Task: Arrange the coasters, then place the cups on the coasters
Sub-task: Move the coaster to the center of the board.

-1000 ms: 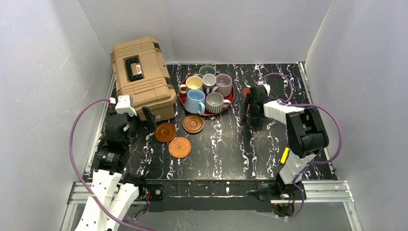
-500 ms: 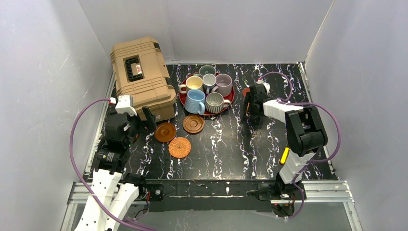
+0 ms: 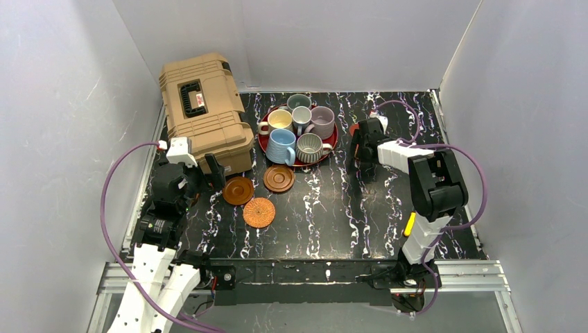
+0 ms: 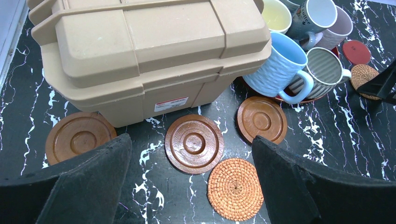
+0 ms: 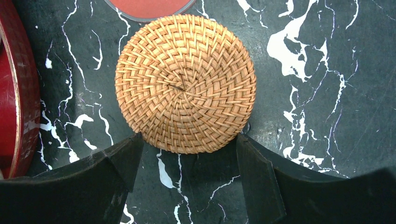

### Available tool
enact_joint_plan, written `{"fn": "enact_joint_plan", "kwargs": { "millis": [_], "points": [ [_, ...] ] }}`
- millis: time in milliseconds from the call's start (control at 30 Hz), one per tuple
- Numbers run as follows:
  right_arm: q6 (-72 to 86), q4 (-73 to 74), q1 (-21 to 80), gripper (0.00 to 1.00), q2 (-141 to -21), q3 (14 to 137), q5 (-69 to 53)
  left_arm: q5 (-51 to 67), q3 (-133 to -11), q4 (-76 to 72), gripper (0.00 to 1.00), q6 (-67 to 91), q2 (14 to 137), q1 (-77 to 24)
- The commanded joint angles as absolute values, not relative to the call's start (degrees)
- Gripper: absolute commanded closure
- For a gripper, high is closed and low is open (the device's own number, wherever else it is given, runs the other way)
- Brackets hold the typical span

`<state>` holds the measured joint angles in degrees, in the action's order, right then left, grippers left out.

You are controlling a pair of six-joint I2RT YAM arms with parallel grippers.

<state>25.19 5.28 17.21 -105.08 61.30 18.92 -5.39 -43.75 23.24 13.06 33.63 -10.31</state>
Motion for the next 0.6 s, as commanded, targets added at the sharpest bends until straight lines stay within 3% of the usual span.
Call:
{"fn": "enact_joint_plan", "kwargs": {
  "millis": [0, 200, 367, 567],
  "points": [
    [26.53, 8.51, 16.74, 0.20, -109.24, 60.15, 15.46, -5.76, -44.38, 23.91, 0.01, 12.94, 33.73, -10.37],
    [26.72, 8.04, 16.75, 0.17, -109.16, 60.21, 14.66, -5.75, -44.38, 23.91, 0.01, 12.92, 33.74, -10.36],
    [26.30, 8.70, 16.78, 0.02, -106.84, 59.88, 14.06, -5.79, -44.38, 23.86, 0.01, 12.84, 33.70, -10.37],
    [25.65, 11.11, 16.78, 0.02, -99.24, 57.90, 14.41, -5.89, -44.43, 23.96, 0.01, 12.83, 33.73, -10.37]
  ]
}}
